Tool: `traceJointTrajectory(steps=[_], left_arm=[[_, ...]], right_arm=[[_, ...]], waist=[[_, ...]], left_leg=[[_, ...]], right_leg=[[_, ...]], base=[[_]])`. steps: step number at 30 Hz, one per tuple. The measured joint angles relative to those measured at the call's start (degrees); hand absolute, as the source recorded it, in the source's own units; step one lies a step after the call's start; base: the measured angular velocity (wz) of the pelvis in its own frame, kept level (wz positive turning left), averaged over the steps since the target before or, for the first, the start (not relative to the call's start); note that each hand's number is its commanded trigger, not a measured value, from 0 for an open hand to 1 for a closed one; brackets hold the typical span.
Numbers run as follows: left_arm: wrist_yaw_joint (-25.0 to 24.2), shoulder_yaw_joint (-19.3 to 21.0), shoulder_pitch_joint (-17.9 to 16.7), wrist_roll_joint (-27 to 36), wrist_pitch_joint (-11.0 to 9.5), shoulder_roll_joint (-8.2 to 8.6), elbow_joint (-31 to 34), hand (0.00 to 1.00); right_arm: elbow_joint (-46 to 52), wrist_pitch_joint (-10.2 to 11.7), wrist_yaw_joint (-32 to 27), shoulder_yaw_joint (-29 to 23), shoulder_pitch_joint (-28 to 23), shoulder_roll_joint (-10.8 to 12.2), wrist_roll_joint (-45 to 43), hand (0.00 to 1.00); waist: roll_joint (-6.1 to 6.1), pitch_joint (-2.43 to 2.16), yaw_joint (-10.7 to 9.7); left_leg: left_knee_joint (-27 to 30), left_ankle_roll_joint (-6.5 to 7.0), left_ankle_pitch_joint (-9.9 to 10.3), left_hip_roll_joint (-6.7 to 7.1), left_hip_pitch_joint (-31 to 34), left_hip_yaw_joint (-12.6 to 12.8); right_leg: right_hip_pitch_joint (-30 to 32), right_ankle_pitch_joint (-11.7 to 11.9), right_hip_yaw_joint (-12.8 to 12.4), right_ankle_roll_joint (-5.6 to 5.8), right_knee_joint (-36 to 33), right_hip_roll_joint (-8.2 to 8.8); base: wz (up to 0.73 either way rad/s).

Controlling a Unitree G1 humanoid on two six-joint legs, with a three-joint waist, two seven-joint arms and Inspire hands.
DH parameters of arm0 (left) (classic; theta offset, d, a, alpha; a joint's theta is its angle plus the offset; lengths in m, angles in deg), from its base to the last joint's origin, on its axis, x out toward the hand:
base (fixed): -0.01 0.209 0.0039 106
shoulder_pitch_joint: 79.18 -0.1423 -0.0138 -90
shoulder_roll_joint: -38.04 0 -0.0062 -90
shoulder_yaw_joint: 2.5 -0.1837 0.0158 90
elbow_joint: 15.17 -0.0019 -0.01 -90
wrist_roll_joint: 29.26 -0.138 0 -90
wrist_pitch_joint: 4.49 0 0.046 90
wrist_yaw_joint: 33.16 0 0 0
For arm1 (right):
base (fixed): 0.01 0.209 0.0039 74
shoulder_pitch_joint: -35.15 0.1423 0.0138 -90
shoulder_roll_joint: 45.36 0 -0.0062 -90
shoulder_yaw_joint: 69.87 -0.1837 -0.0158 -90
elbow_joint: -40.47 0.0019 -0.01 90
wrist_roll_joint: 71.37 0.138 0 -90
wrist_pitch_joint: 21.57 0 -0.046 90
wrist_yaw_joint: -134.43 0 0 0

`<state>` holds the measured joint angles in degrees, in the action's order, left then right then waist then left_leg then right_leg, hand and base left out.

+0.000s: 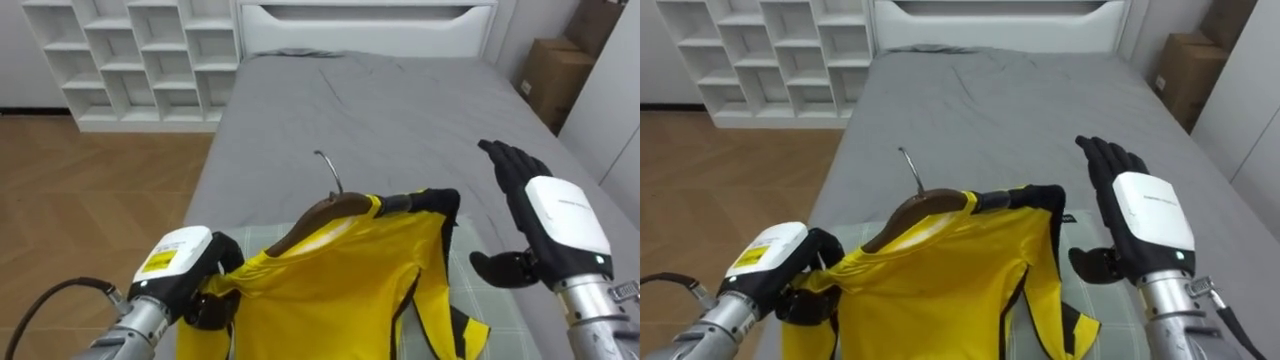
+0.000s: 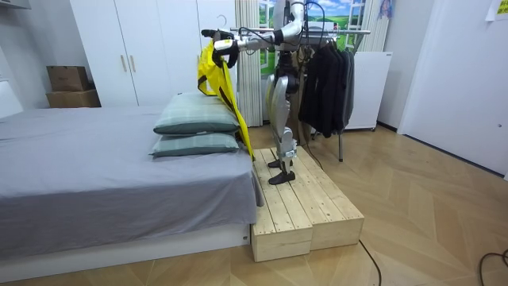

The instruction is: Hang clothes

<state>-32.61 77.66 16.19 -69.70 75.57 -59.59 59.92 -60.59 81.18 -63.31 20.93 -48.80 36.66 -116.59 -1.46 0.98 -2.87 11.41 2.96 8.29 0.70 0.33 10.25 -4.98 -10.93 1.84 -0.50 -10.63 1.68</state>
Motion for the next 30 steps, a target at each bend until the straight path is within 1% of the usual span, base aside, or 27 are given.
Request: traceJointTrajectory(steps=[3, 5, 7, 11, 16, 20, 22, 26, 29, 30], left_arm=[[0.0, -0.9, -0.1, -0.1, -0.2, -0.36, 1.1, 1.0], [0.0, -1.4, -0.1, -0.2, -0.3, -0.44, 1.5, 1.0], [0.0, -2.0, -0.1, -0.2, -0.7, -0.46, 1.6, 1.0], [0.0, -2.3, -0.1, -0.3, -0.8, -0.45, 1.6, 1.0], [-0.4, -2.4, -0.1, -0.3, -1.0, -0.46, 2.2, 1.0], [-1.4, -2.4, -0.1, -0.3, -1.2, -0.46, 3.4, 1.0], [-1.8, -2.4, -0.1, -0.3, -1.4, -0.47, 3.4, 1.0], [-2.8, -2.4, -0.1, -0.7, -1.7, -0.54, 3.4, 1.0], [-3.5, -2.3, -0.1, -0.7, -1.7, -0.85, 3.7, 1.0], [-3.8, -2.3, -0.1, -0.7, -1.7, -1.1, 3.8, 1.0]], right_arm=[[0.0, 1.5, -4.2, 0.0, 1.2, 0.0, -0.6, 0.0], [0.0, 2.1, -6.3, 0.0, 1.7, 0.0, -0.9, 0.0], [0.0, 2.7, -8.6, 0.2, 1.9, 0.0, -1.5, 0.0], [0.0, 2.7, -10.4, 0.4, 1.9, -0.1, -1.7, 0.0], [0.0, 2.7, -11.7, 0.9, 1.9, -1.0, -2.3, 0.0], [-0.6, 2.7, -11.7, 2.6, 2.0, -1.5, -2.4, 0.0], [-1.8, 2.8, -11.6, 3.0, 2.2, -1.5, -2.4, 0.0], [-3.4, 2.7, -11.1, 3.1, 2.8, -1.5, -2.3, 0.0], [-4.1, 2.1, -8.2, 3.4, 3.2, -1.5, -1.7, 0.0], [-4.1, 1.7, -6.0, 4.3, 3.6, -1.6, -1.0, 0.0]], waist=[[0.37, -0.04, -0.1], [0.72, -0.25, -0.1], [1.24, -0.56, 0.0], [1.4, -0.59, 0.1], [1.42, -0.57, 0.4], [1.35, -0.53, 0.9], [1.23, -0.44, 1.7], [1.04, -0.31, 2.4], [0.86, -0.19, 2.8], [0.77, -0.14, 2.9]], left_leg=[[0.0, 0.0, 0.0, -0.02, 0.0, 0.0], [0.0, 0.0, 0.0, -0.01, 0.0, 0.0], [0.0, 0.0, 0.0, 0.02, 0.0, 0.0], [0.0, -0.02, 0.0, 0.03, -0.1, 0.0], [0.0, -0.02, 0.0, 0.0, -0.1, 0.2], [0.0, -0.02, 0.0, 0.02, -0.1, 0.3], [0.0, -0.02, 0.0, 0.02, -0.1, 0.3], [-0.1, -0.02, 0.0, 0.06, 0.1, 0.2], [-0.1, -0.01, 0.0, 0.09, 0.1, -0.1], [-0.2, -0.02, 0.0, 0.09, 0.1, -0.1]], right_leg=[[0.0, 0.0, 0.1, 0.0, 0.0, 0.0], [0.0, 0.0, 0.1, 0.0, 0.1, 0.0], [-0.1, 0.0, 0.1, 0.0, 0.1, 0.0], [-0.1, 0.0, 0.0, 0.0, 0.1, -0.11], [0.0, 0.0, 0.0, 0.0, 0.1, -0.06], [0.0, 0.0, -0.1, 0.0, 0.0, -0.01], [0.0, 0.0, 0.0, 0.0, 0.1, -0.01], [0.0, 0.0, 0.0, 0.01, 0.3, 0.01], [0.1, 0.0, 0.3, 0.01, 0.9, 0.13], [0.0, 0.0, 0.5, 0.01, 1.0, 0.16]], base=[[0.0], [0.0], [0.0], [0.0], [0.0], [0.0], [0.0], [0.0], [0.04], [0.0]])
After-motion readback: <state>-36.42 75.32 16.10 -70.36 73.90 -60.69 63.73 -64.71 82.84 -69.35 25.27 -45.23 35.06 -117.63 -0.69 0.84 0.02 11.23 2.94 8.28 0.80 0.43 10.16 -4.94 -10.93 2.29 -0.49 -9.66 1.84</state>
